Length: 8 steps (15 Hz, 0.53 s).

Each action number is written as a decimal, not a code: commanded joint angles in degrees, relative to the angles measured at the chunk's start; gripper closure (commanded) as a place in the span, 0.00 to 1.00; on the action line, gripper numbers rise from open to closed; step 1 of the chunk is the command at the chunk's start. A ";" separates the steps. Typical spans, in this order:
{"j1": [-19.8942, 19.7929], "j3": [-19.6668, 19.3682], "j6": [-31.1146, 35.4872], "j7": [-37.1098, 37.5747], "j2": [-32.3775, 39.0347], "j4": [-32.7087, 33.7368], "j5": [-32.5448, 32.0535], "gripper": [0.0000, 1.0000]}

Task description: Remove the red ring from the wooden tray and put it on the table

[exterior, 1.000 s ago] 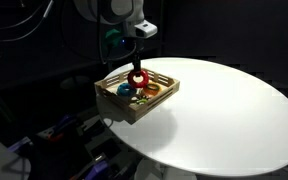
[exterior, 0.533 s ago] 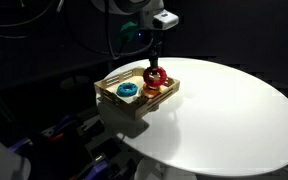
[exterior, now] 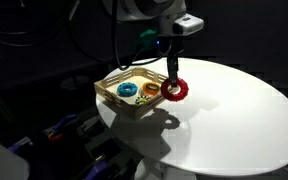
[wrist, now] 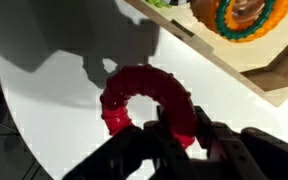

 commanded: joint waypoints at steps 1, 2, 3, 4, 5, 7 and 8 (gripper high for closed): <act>-0.46 -1.93 -0.14 4.46 2.82 1.52 -3.37 0.91; -0.51 -2.34 0.31 4.86 3.66 1.39 -3.31 0.91; -0.49 -2.67 0.62 4.85 4.49 1.34 -2.81 0.91; -0.41 -3.08 0.98 5.00 5.37 1.33 -2.59 0.91; -0.25 -3.54 1.35 5.19 6.28 1.36 -2.49 0.91; 0.20 -4.70 2.31 5.52 8.33 1.55 -2.67 0.92; 0.49 -5.31 2.77 5.70 9.37 1.64 -2.75 0.92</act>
